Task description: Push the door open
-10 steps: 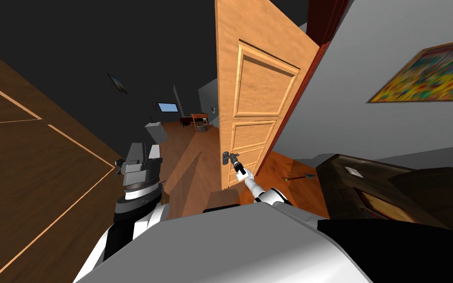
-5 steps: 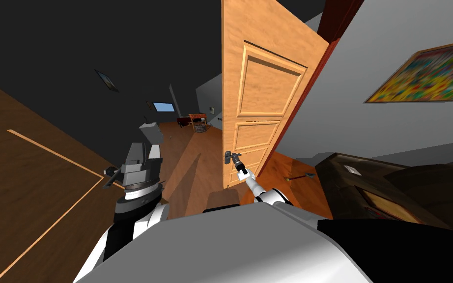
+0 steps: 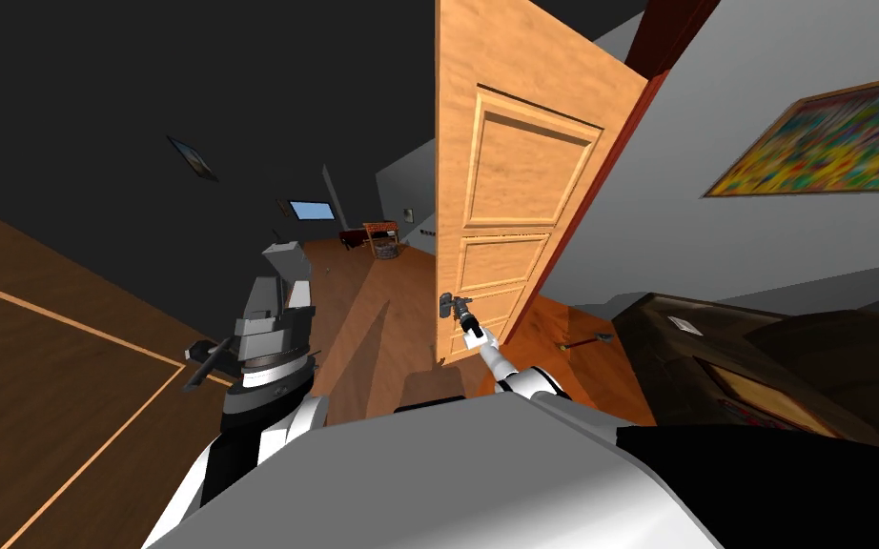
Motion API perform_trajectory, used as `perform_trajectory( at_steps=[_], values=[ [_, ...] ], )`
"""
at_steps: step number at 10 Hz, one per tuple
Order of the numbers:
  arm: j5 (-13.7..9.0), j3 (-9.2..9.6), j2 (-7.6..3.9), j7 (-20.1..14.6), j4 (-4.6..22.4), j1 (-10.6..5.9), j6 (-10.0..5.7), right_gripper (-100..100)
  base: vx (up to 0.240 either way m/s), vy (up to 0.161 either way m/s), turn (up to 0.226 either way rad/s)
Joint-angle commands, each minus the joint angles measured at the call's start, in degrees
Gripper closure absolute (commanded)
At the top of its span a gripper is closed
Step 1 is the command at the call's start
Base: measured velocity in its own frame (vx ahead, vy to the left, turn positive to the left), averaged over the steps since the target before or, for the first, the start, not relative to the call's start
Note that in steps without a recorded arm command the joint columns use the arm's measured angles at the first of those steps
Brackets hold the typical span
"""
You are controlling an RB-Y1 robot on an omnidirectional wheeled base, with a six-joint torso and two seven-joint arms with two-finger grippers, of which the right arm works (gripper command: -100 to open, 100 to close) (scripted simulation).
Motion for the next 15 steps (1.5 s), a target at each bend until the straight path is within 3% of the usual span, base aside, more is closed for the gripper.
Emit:
perform_trajectory(
  at_steps=[1, 9, 15],
  values=[
    [0.0, 0.0, 0.0, 0.0, 0.0, 0.0, 0.0, 100, 0.071, 0.057, -0.037],
    [-1.3, -4.7, -1.47, 1.8, 0.5, 0.27, -0.14, 100, 0.17, 0.087, -0.05],
    [-2.6, -9.14, -2.79, 3.4, 1.1, 0.56, -0.27, 100, 0.191, 0.133, -0.076]
  ],
)
